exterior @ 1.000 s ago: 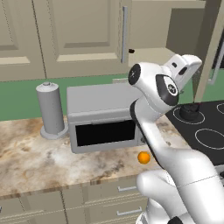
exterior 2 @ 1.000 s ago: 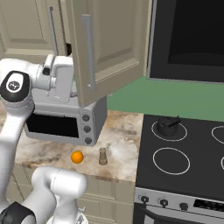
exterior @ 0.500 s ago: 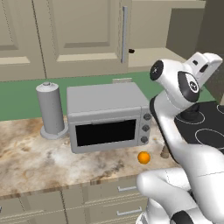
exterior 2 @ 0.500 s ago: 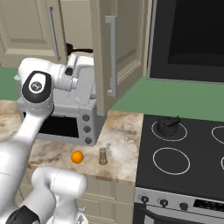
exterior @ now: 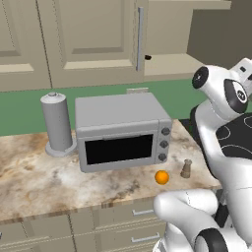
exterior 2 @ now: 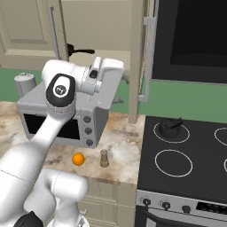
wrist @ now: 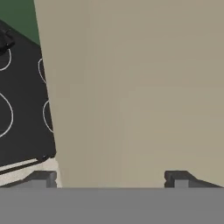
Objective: Pick the pan from the cabinet and place it on the stove. Then turn on the stove burner for the pan.
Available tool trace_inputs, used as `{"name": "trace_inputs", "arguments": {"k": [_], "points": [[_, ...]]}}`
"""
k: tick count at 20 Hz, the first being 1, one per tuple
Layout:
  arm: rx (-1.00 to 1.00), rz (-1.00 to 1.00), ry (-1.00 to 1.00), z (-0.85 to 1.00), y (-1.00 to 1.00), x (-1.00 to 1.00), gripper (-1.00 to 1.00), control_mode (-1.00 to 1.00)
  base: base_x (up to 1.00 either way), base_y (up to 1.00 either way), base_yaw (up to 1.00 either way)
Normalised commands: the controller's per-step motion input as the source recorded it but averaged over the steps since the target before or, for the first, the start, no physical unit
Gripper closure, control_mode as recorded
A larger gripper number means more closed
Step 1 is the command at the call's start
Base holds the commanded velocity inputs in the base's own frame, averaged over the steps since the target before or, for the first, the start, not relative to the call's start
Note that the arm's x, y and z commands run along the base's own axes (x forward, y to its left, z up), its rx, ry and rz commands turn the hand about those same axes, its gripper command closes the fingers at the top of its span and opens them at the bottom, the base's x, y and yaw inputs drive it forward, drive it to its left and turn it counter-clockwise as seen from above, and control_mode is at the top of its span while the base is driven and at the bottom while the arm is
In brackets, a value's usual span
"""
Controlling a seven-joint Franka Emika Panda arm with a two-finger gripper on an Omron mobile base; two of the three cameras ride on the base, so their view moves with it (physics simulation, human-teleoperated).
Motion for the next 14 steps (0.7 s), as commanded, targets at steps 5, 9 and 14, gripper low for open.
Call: {"name": "trace_inputs", "arguments": {"k": [5, 9, 14], "points": [[0.00, 0.00, 0.02, -0.05, -0.40, 0.00, -1.00, -1.00, 0.00, 0.00, 0.00], [0.00, 0.03, 0.00, -0.13, 0.04, -0.13, -1.00, -1.00, 0.00, 0.00, 0.00], [0.00, 0.07, -0.03, -0.05, 0.62, -0.37, -1.00, -1.00, 0.00, 0.00, 0.00]]}}
